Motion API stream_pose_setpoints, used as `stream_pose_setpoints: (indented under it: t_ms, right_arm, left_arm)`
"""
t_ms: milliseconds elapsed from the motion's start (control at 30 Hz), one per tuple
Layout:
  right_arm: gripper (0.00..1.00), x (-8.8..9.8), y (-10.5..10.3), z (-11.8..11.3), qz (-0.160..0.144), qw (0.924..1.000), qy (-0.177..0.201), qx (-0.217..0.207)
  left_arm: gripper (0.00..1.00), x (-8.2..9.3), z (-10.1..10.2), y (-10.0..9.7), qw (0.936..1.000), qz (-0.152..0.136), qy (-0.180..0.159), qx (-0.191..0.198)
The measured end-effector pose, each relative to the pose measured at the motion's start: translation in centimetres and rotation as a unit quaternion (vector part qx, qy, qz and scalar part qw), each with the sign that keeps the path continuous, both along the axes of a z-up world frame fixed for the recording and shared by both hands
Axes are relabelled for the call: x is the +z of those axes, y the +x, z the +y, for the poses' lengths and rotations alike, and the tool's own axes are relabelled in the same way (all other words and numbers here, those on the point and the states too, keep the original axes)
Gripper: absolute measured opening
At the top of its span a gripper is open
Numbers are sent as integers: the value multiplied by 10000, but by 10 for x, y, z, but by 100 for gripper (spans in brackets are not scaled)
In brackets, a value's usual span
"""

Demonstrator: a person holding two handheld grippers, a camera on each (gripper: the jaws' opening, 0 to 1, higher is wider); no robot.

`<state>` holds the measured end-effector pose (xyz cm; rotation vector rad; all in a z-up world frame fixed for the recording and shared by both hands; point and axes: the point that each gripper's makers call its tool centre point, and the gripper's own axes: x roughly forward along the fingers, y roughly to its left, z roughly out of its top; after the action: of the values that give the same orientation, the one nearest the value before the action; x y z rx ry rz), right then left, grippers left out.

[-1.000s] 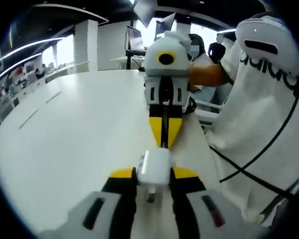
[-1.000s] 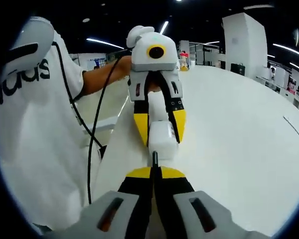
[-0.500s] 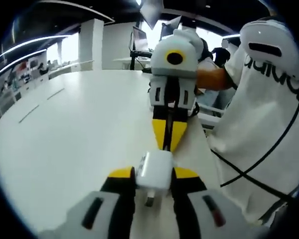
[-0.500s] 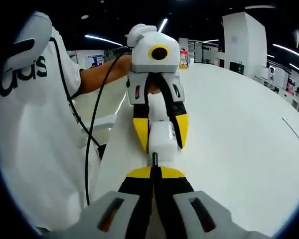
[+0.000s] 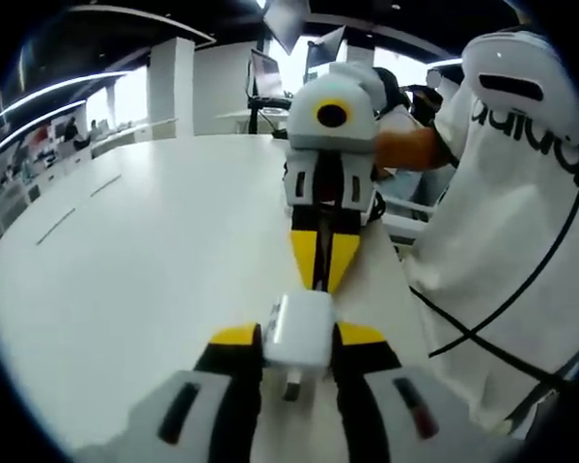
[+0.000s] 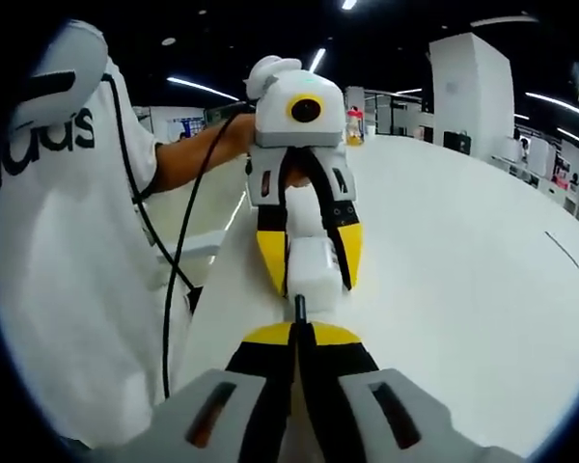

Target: Plug the desk Type‑C cable into the charger adapter.

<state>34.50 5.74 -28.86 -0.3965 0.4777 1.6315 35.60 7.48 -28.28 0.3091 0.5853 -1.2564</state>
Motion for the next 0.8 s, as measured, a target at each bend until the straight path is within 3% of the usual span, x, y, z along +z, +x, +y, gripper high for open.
stream_pose_setpoints:
  t_ms: [133, 467, 800]
  right_arm:
    - [5, 0, 2, -3, -58, 10000, 20, -35]
    - [6, 7, 12, -44, -129, 9987, 10, -483]
    - [6, 15, 32, -116, -415, 9907, -290, -1262]
  left_arm:
    - [27, 1, 1, -1, 10000, -11, 6, -9]
    - [27, 4, 4, 2, 9999, -37, -56, 93]
    - [29, 7, 4, 8, 9997, -142, -78, 155]
